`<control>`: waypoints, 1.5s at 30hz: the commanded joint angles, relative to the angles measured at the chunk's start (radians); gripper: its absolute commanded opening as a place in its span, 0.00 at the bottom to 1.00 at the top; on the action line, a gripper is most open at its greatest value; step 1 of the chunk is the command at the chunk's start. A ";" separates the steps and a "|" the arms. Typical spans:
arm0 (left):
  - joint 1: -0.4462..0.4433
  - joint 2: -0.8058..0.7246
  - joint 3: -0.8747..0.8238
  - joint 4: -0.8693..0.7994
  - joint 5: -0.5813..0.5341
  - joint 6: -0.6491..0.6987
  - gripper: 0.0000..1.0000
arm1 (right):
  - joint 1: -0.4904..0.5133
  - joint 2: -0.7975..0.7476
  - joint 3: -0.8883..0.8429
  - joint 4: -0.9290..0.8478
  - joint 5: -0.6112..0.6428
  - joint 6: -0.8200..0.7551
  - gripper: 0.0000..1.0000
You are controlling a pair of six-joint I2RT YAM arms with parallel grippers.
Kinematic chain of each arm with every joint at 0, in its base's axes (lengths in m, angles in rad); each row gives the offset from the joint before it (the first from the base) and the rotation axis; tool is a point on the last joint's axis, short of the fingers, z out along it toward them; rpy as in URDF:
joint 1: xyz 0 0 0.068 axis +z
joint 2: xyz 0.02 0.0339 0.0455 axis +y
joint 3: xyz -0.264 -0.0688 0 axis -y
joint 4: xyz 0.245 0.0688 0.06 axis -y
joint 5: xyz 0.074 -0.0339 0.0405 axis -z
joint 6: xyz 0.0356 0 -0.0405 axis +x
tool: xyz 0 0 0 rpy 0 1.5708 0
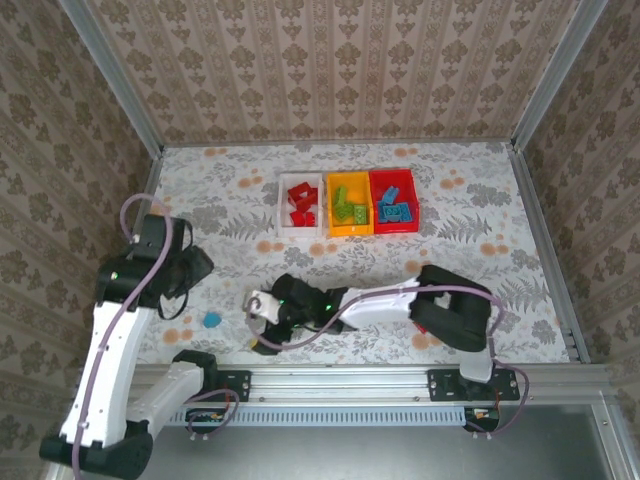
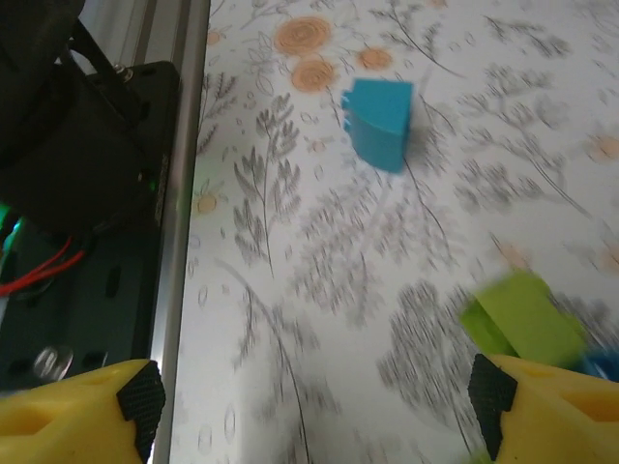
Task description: Sort the legos into containers by color
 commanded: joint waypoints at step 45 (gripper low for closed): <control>0.015 -0.020 0.145 -0.128 0.007 0.134 0.50 | 0.013 0.234 0.442 -0.006 0.315 0.026 0.28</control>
